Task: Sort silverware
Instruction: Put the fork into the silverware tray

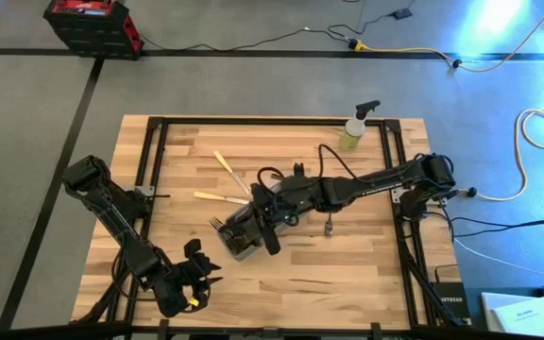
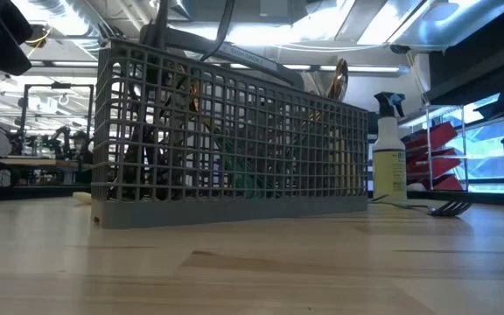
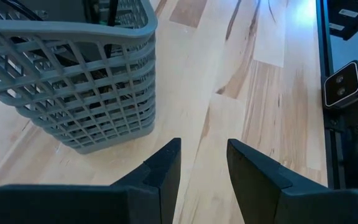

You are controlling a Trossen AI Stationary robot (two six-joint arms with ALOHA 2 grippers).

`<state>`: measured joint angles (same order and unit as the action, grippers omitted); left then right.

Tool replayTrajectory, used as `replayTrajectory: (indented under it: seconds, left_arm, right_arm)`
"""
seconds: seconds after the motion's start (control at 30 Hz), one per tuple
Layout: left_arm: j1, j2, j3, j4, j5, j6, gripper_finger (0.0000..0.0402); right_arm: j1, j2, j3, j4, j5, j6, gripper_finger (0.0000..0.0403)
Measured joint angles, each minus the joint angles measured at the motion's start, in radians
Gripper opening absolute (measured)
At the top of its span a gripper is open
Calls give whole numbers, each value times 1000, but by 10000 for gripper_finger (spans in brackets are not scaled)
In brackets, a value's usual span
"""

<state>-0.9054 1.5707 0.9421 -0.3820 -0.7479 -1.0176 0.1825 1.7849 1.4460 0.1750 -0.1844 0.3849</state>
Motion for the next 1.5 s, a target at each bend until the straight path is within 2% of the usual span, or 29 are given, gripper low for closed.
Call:
replayTrajectory:
  seconds: [0.27,0.37,0.47,0.67,0.83,1.0,1.13,1.2,1.3,1.4,1.5]
  left_arm:
    - [-8,0,0,-2,1,0,115]
    - [-14,0,0,-3,0,-4,115]
    - [-18,0,0,-3,0,-4,115]
    - [-18,0,0,-3,0,-5,115]
    - [-20,0,0,-4,0,-6,115]
    - [-23,0,0,-4,2,-5,115]
    - [-24,0,0,-3,2,-5,115]
    - [-24,0,0,-3,2,-5,115]
    - [-24,0,0,-3,0,-1,115]
    - [-23,0,0,-3,-13,8,115]
    - [-22,0,0,1,-19,8,115]
  right_arm:
    - [0,79,0,-6,-6,-83,2]
    - [0,79,0,-17,10,-133,18]
    - [1,78,0,-30,44,-165,58]
    - [0,65,0,-26,72,-227,177]
    - [2,-8,0,-90,62,-281,258]
    - [36,-160,1,-392,72,-286,278]
    - [107,-245,2,-772,271,-253,268]
    - [146,-249,0,-973,368,-185,257]
    - [215,-245,-43,-1152,456,-93,241]
    - [260,-247,-119,-1260,478,-29,225]
    - [259,-247,-218,-1395,479,32,212]
